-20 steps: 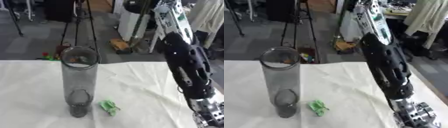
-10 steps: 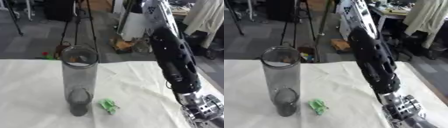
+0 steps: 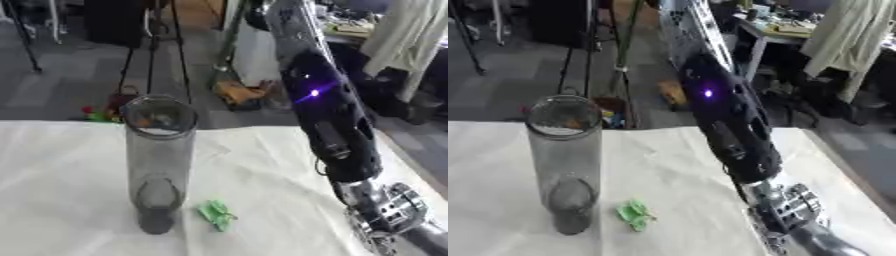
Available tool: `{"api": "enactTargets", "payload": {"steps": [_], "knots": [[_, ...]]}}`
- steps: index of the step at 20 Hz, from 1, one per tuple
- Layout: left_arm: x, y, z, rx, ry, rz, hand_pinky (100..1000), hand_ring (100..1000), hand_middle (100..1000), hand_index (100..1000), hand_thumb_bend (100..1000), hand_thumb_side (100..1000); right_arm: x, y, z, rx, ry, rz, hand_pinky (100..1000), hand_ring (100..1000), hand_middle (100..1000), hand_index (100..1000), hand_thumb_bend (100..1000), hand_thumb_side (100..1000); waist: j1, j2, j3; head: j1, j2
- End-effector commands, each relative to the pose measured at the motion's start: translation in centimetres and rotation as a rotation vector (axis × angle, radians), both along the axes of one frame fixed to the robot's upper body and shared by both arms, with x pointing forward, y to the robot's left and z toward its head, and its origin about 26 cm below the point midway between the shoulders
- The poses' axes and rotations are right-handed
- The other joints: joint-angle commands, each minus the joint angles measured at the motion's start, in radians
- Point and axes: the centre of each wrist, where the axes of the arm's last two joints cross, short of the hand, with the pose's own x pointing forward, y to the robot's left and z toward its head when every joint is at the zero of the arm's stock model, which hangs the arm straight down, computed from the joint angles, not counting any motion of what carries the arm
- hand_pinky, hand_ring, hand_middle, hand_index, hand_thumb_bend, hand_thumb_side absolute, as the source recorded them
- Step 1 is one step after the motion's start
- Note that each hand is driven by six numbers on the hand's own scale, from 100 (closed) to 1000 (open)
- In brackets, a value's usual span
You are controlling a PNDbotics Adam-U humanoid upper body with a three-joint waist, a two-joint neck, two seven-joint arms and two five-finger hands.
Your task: Arrange flowers into the vase.
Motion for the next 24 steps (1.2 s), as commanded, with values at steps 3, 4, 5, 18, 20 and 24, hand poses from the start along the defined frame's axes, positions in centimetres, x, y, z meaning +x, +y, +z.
{"api": "enactTargets", "payload": {"steps": [3,4,5,18,20,24], "knots": [[-0.3,0.0,0.9,0.012,-0.030,-0.010,805,843,842,903,100,903,-1.4,0.0,1.6,-0.015,-0.064,0.039,100,100,100,100,100,579,0.003,-0.026,0.005,-0.009,-0.015],[-0.3,-0.1,0.9,0.011,-0.030,-0.011,805,843,842,903,100,903,-1.4,0.1,1.6,-0.014,-0.066,0.046,100,100,100,100,100,580,0.002,-0.027,0.006,-0.010,-0.016],[-0.3,-0.1,0.9,0.011,-0.029,-0.013,805,843,842,903,100,903,-1.3,0.2,1.6,-0.013,-0.065,0.051,100,100,100,100,100,583,0.001,-0.028,0.008,-0.012,-0.017],[-0.3,-0.4,1.1,0.008,-0.028,-0.038,805,843,842,903,100,904,-0.7,1.1,1.5,-0.003,-0.011,0.094,100,100,100,101,100,621,-0.007,-0.042,0.033,-0.027,-0.023],[-0.3,-0.5,1.2,0.007,-0.028,-0.042,805,843,842,903,100,904,-0.4,1.1,1.4,-0.001,0.017,0.094,100,100,100,101,100,637,-0.009,-0.046,0.035,-0.027,-0.019],[-0.3,-0.6,1.3,0.006,-0.026,-0.049,805,843,842,903,100,906,-0.1,0.6,0.9,-0.006,0.084,0.076,100,100,100,100,100,668,-0.013,-0.051,0.038,-0.025,-0.015]]}}
